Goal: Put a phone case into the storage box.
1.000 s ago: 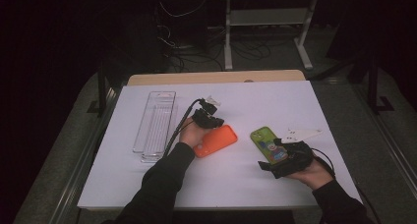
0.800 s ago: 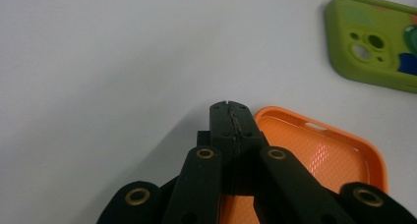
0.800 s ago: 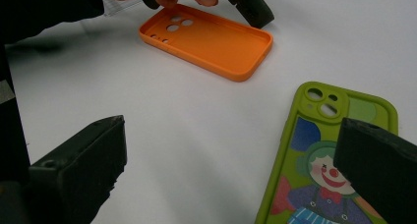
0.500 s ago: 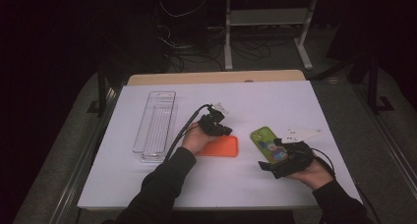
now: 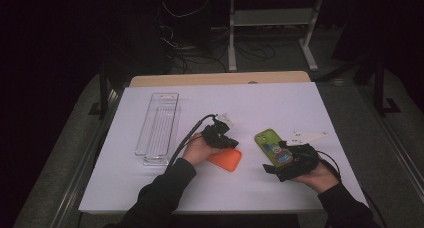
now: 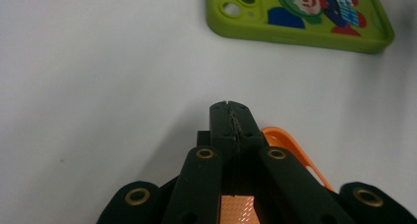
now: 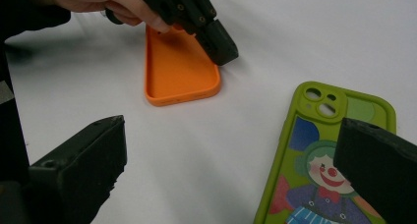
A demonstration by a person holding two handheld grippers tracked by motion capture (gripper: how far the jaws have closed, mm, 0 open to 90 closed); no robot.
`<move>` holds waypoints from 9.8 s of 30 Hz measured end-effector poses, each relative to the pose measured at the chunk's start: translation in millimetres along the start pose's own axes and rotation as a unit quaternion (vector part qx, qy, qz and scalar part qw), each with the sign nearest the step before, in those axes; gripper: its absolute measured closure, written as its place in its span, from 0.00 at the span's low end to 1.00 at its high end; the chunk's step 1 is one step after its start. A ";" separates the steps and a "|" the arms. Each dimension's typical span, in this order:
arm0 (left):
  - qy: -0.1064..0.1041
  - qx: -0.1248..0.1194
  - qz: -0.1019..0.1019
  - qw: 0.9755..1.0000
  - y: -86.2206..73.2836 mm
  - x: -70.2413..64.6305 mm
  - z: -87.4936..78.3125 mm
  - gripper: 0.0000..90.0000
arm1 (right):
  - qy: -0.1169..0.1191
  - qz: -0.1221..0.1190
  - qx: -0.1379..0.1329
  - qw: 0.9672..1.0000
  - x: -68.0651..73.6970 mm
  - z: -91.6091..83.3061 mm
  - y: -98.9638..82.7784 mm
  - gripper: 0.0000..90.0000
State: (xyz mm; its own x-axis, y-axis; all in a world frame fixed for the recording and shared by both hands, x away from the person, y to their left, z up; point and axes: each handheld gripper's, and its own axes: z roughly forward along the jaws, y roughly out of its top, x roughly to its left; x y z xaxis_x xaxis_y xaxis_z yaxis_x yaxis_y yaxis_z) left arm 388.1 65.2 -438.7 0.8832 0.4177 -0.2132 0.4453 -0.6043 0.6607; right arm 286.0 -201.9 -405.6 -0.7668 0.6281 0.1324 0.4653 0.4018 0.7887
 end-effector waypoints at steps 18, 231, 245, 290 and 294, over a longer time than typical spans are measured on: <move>-0.013 -0.055 -0.002 0.998 -5.6 -7.9 -47.9 0.49 | -0.001 0.001 0.002 1.000 -0.2 0.4 -0.3 0.00; -0.055 -0.018 0.161 0.985 -12.9 -9.2 -126.9 0.00 | 0.134 -0.234 0.184 0.945 9.0 64.2 95.8 0.17; -0.085 0.038 0.221 0.971 3.8 -20.9 -103.8 0.00 | 0.156 -0.269 0.192 0.931 23.7 73.4 108.3 0.17; -0.105 0.085 0.216 0.967 0.6 -23.9 -85.7 0.17 | 0.186 -0.281 0.186 0.923 33.2 78.1 120.1 0.17; -0.107 0.083 0.210 0.968 0.7 -24.9 -86.6 0.17 | 0.189 -0.273 0.183 0.925 32.5 77.1 119.7 0.16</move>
State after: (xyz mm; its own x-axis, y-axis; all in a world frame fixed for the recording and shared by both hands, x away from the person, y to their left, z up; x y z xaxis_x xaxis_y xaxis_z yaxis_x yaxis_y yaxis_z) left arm 353.7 113.1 -370.5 0.9939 -0.0286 -0.1068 0.0415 -0.7985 0.6005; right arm 350.8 -81.9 -353.2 -0.9995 0.0153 0.0290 0.0288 0.8332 0.5523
